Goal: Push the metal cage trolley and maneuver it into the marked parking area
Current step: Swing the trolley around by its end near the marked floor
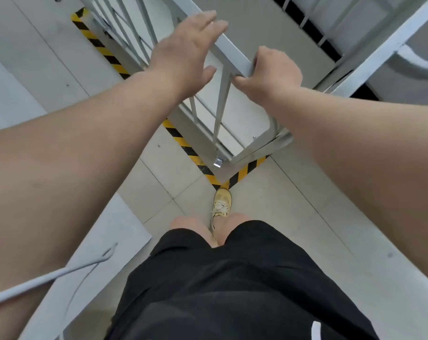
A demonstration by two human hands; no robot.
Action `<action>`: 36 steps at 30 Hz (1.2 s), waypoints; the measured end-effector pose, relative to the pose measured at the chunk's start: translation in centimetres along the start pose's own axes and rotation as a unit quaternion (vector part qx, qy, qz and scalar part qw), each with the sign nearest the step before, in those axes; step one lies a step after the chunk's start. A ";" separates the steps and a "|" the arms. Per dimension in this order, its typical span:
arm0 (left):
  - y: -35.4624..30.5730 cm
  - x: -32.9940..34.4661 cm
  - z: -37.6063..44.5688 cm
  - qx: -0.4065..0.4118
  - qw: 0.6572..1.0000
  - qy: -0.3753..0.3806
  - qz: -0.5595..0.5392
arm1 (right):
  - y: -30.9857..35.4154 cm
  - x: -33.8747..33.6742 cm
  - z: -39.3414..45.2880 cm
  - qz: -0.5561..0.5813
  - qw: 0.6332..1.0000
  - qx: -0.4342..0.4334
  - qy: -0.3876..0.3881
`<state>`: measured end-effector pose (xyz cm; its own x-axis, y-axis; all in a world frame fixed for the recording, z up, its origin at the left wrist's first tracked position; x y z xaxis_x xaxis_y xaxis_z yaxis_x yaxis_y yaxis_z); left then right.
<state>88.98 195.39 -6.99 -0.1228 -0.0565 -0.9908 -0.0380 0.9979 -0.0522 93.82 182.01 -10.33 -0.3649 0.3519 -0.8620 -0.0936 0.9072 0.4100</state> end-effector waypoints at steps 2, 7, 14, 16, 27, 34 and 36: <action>0.0 0.6 1.1 0.032 0.999 0.022 0.020 | -0.3 0.7 0.5 -0.007 1.000 0.028 0.007; -0.3 1.4 3.5 0.136 0.989 0.043 0.022 | -0.5 1.8 0.0 0.030 0.995 0.092 -0.020; -2.8 3.4 6.4 0.246 0.951 0.135 0.128 | -0.6 1.6 0.5 -0.001 0.978 0.206 0.008; -2.9 3.9 6.5 0.256 0.948 0.140 0.128 | -0.7 1.6 0.6 -0.006 0.975 0.221 0.011; -2.7 3.5 6.9 0.306 0.933 0.151 0.113 | -1.3 1.8 1.3 -0.006 0.971 0.239 0.002; -3.1 3.4 7.4 0.306 0.933 0.155 0.110 | -1.6 1.7 1.8 -0.011 0.973 0.230 -0.010; -3.2 3.5 7.4 0.304 0.934 0.156 0.108 | -1.8 1.6 1.9 -0.013 0.974 0.226 -0.012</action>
<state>96.06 192.19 -11.18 -0.3495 0.2374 -0.9063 0.5794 0.8150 -0.0099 95.17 181.40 -12.98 -0.3450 0.3283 -0.8793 0.3174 0.9225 0.2198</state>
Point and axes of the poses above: each hand's wrist, its own z-axis towards the middle knuckle, its own x-axis out of the palm, y = z × x, the point moved 6 cm from there along z, towards the middle knuckle, and after that the axes turned 10 degrees about z, right-handed, at the moved point
